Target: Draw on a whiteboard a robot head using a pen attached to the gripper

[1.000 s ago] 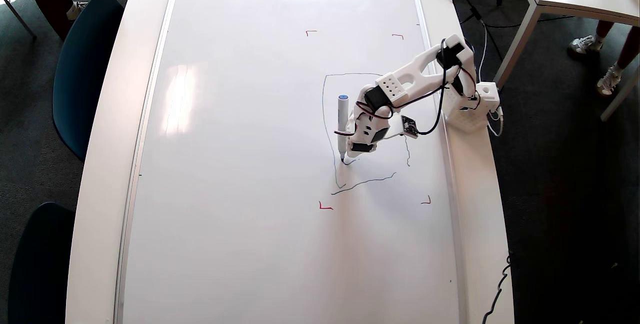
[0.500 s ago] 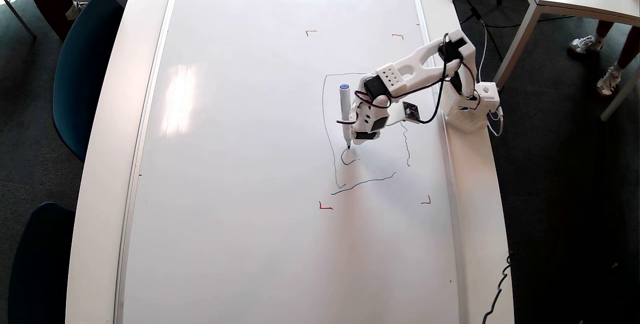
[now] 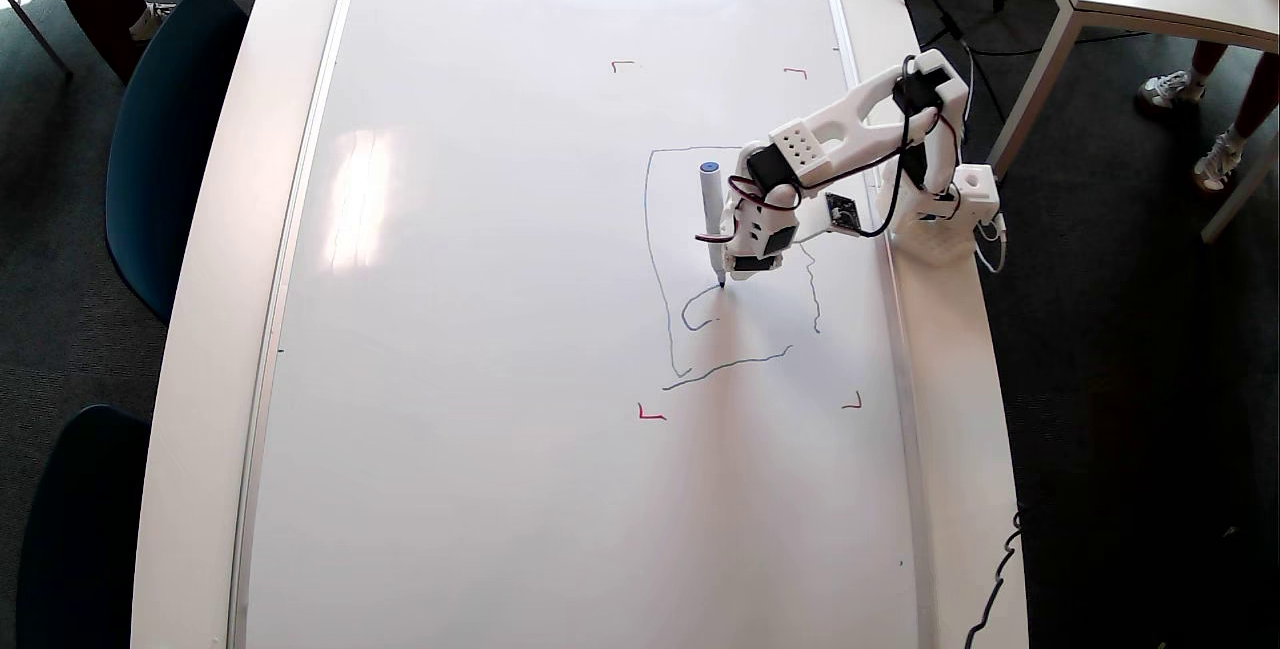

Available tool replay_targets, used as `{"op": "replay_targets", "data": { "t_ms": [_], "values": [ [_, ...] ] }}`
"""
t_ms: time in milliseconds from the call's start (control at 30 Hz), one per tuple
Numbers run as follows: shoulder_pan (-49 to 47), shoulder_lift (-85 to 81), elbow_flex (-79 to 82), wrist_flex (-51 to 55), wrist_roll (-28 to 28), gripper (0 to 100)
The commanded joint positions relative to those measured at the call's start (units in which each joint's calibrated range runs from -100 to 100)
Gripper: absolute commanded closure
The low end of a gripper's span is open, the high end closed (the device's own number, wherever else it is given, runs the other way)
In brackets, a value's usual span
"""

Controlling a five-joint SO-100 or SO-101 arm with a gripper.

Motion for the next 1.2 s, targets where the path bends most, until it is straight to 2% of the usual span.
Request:
{"op": "replay_targets", "data": {
  "t_ms": [0, 900, 1167],
  "values": [
    [-1.9, -1.0, -0.2, 0.2, -0.2, 99],
    [-5.9, 6.7, -13.2, -0.7, -2.0, 99],
    [-4.4, -0.6, -17.5, 5.9, -1.7, 99]
  ]
}}
